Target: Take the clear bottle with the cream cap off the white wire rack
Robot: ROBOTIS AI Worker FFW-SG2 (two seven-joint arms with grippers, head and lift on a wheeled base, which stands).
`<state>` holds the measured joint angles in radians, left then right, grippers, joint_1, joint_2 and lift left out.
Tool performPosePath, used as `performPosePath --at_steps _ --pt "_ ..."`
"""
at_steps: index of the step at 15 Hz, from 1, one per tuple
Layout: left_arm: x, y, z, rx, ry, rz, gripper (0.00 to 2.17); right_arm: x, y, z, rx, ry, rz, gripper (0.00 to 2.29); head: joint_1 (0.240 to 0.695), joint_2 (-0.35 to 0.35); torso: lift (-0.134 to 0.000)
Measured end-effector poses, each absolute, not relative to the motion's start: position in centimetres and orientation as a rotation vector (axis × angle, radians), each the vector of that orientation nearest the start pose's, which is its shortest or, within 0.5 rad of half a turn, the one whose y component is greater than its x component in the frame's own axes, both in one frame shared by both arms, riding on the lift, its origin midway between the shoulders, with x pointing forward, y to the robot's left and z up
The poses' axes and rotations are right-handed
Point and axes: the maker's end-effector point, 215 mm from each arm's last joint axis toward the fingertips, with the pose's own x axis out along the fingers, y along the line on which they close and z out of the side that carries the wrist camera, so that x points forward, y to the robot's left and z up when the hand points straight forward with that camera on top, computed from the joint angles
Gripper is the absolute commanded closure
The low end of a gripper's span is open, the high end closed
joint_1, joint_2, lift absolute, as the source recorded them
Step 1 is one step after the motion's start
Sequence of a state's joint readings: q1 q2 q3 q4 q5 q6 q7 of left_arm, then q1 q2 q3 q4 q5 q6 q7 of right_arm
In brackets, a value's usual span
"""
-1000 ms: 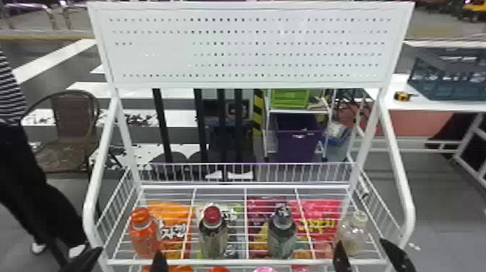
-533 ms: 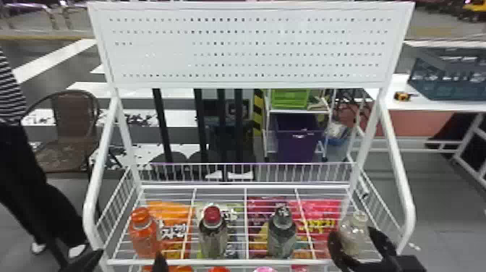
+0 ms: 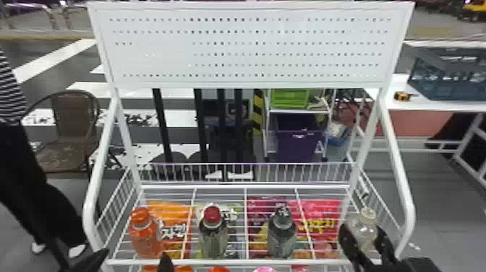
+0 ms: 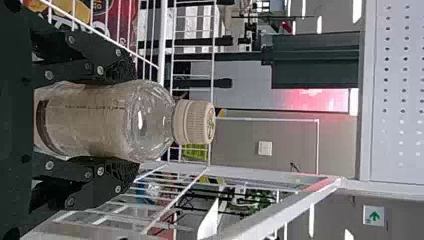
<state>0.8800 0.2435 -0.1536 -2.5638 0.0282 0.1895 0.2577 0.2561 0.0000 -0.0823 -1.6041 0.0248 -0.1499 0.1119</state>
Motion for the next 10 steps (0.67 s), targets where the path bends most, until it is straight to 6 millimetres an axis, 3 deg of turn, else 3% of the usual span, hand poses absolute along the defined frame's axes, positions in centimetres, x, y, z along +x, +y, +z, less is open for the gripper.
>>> performPosePath --at_steps 3,10 --pt "34.4 19.0 -26.2 0.033 0.088 -0.032 0.14 48.0 -25.3 -38.6 -0.037 0.075 0.035 1.7 0.499 0.0 0.0" --pt "34.5 19.0 -26.1 0.035 0.083 -0.035 0.14 38.1 -25.0 -32.9 -0.059 0.112 0.087 1.7 0.499 0.0 0.0"
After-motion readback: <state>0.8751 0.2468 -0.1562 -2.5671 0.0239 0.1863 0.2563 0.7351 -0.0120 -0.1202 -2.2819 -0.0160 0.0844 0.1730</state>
